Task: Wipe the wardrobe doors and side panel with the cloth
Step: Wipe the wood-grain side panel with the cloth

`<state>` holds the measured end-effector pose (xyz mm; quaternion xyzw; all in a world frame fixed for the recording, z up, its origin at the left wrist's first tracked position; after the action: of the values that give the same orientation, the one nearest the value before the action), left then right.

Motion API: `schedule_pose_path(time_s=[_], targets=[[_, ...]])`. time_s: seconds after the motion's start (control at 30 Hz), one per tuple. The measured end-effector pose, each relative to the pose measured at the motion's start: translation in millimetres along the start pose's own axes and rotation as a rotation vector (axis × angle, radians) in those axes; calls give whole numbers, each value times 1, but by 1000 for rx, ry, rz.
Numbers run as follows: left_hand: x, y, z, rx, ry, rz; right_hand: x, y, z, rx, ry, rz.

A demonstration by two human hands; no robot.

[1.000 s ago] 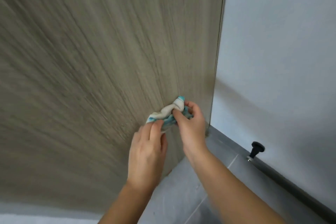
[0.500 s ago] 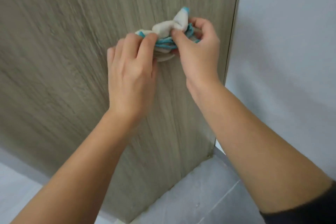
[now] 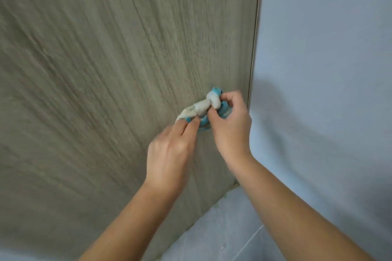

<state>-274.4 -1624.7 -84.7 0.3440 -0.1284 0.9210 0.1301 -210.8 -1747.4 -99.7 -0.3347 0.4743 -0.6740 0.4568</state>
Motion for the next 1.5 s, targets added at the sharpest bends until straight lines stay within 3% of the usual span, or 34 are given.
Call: schedule_pose_path(time_s=[0.3, 0.5, 0.63, 0.77, 1.07, 1.3, 1.4, 1.5], targets=[[-169, 47, -121, 134, -506, -171, 15, 222, -50, -378, -18, -157], [-238, 65, -187, 502, -932, -376, 14, 319, -73, -588, -97, -326], [-267, 77, -214, 687, -1027, -533, 15, 355, -79, -697, -151, -415], [-285, 90, -235, 741, -1132, -609, 15, 381, -79, -784, -192, -463], [-263, 77, -222, 641, -965, -536, 20, 362, -73, -801, -166, -259], [-207, 62, -179, 459, -758, -449, 20, 288, -55, -694, -158, -66], [-175, 53, -147, 391, -650, -431, 21, 247, -40, -625, -123, -14], [-134, 46, -106, 243, -386, -328, 19, 193, -22, -543, -100, 53]])
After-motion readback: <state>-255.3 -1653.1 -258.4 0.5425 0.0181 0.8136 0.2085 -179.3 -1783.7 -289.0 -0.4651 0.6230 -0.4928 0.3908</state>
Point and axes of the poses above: each hand's wrist, its own z-axis towards the middle knuckle, its own x-axis out of the back of the hand, y = z × x, the point moved 5 cm from there along z, towards the middle knuckle, and after that the axes turned 6 degrees about -x, right-handed, at the moved point
